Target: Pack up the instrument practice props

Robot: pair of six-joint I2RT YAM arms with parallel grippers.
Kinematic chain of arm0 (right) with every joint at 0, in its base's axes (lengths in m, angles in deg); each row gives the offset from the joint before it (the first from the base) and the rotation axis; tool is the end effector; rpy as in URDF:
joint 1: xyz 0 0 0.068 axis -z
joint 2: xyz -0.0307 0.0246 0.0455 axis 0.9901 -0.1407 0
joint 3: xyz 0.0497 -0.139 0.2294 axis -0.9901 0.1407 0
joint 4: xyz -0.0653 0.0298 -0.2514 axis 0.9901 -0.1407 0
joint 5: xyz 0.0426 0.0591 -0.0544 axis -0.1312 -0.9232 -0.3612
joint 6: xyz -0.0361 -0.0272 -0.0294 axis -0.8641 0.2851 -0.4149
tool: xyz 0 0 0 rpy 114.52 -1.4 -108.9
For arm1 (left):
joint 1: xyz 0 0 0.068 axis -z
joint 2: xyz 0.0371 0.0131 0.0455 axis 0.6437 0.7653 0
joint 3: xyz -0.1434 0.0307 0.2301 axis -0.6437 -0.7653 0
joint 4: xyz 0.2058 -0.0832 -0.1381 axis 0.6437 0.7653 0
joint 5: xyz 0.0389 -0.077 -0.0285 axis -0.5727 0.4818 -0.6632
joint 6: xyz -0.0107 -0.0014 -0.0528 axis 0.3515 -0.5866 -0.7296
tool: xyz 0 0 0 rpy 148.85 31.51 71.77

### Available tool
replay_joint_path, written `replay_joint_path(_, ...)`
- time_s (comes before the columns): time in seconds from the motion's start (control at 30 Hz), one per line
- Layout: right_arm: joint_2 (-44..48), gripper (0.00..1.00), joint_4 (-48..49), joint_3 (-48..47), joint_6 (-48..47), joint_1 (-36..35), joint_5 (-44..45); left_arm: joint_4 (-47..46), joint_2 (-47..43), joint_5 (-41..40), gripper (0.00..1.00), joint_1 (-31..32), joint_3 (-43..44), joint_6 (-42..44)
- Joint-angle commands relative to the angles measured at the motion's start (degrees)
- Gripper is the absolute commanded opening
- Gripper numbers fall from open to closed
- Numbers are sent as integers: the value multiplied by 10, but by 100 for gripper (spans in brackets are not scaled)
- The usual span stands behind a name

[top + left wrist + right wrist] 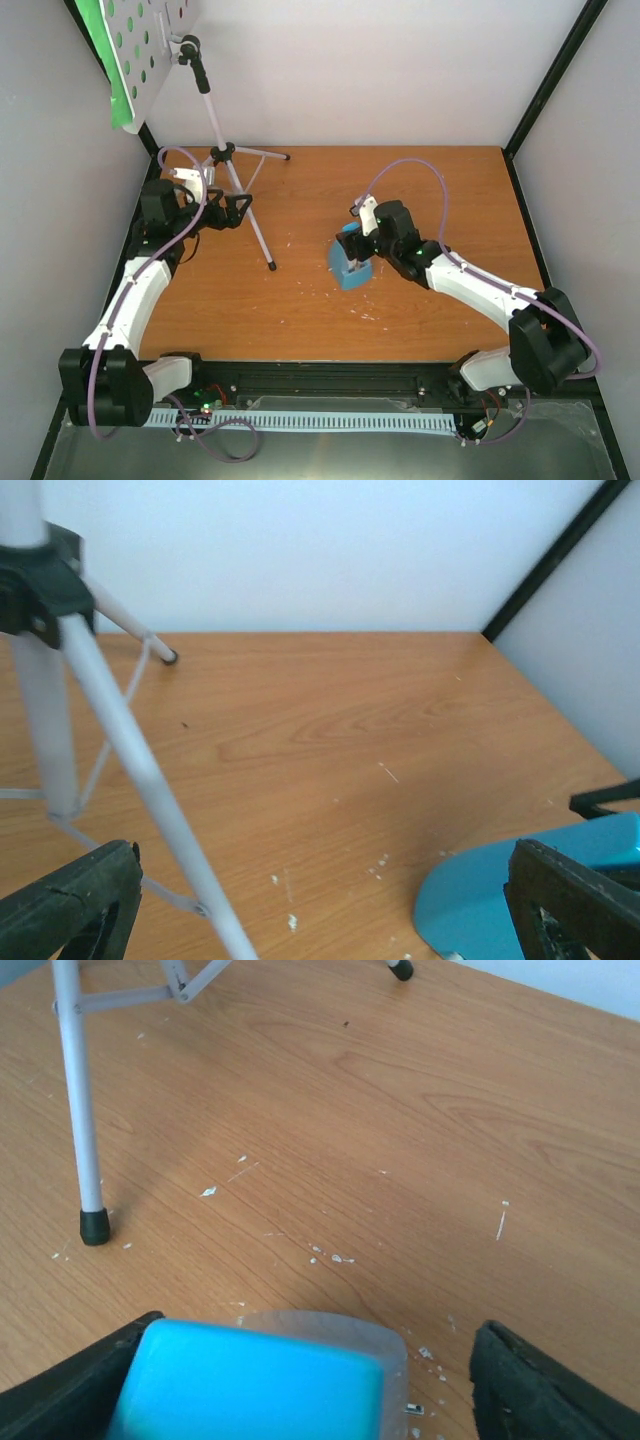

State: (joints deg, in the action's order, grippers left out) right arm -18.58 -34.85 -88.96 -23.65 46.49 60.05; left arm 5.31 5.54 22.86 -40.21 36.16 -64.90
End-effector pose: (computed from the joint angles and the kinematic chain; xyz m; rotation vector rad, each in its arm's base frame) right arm 0.2469 0.1784 0.2472 -0.6755 2.0760 0.4347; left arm 0.2598 -0.0202 0.3033 0.2267 1.9519 -0.7329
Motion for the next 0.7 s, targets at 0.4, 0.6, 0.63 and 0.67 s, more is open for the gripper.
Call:
replay_joint_path(0.4, -72, 63, 154, 19, 103, 81, 184, 9, -24, -124, 99, 0, 9, 12)
replay_joint_path(0.6, -140, 65, 184, -32, 92, 134, 134, -95, -56, -49, 99, -14, -40, -39)
replay_joint_path(0.63, -138, 69, 177, -40, 87, 136, 125, -117, -57, -48, 99, -17, -54, -59)
replay_joint_path(0.67, -131, 74, 165, -50, 81, 137, 111, -143, -54, -38, 100, -23, -70, -82)
